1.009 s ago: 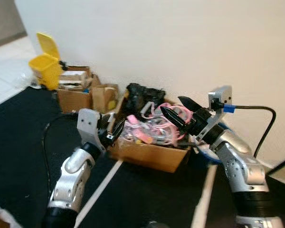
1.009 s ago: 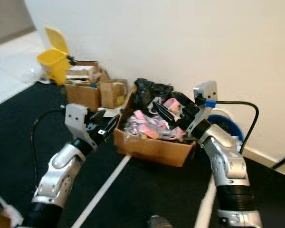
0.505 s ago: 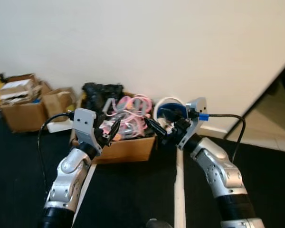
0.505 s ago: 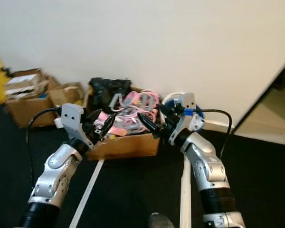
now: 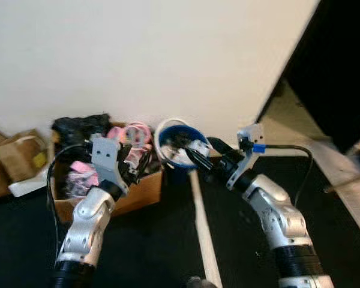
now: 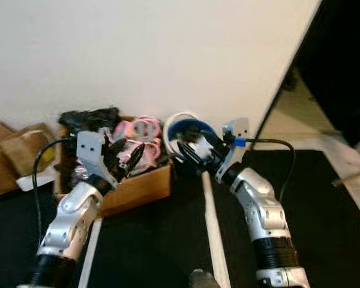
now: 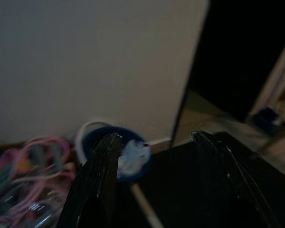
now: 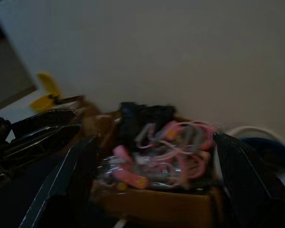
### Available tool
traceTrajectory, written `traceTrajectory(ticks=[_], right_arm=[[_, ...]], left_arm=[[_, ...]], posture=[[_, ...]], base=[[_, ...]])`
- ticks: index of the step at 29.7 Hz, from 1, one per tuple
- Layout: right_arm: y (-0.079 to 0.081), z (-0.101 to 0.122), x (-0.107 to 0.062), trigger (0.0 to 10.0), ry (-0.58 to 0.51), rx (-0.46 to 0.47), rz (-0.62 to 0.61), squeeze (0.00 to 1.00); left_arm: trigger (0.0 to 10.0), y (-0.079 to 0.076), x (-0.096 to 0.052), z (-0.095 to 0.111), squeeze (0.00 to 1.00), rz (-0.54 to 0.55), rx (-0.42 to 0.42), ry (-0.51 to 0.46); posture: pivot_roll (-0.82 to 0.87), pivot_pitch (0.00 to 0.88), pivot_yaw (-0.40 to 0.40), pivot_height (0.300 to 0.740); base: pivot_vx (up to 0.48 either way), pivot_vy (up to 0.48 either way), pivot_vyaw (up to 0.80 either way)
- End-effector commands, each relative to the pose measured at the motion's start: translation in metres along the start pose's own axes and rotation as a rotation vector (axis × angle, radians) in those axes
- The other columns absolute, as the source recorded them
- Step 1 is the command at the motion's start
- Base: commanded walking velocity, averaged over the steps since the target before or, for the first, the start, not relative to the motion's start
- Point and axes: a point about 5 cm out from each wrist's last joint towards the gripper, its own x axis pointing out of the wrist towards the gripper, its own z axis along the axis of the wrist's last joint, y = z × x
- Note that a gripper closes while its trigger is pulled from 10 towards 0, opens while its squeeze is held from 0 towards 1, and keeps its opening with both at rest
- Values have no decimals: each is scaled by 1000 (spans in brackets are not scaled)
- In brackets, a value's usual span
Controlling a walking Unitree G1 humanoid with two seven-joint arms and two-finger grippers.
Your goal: Picking trash to rubbish bin
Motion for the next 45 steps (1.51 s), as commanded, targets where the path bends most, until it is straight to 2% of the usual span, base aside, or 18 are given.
traceTrajectory(ticks=[1, 12, 45], right_arm=[[-1, -2, -1, 10000, 1, -1, -8, 0], [-1, -1, 0, 10000, -1, -17, -8, 0], [-1, -5, 0, 10000, 15, -29, -8, 0]], left_arm=[[10000, 0, 1, 1, 0, -5, 6, -11], [10000, -1, 2, 1, 0, -22, -30, -13], [10000, -1, 1, -3, 0, -35, -76, -7]], posture=[[17, 0, -22, 740], [14, 0, -21, 740], [3, 0, -16, 740]], base=[[0, 0, -613], [0, 0, -56], [0, -459, 0]])
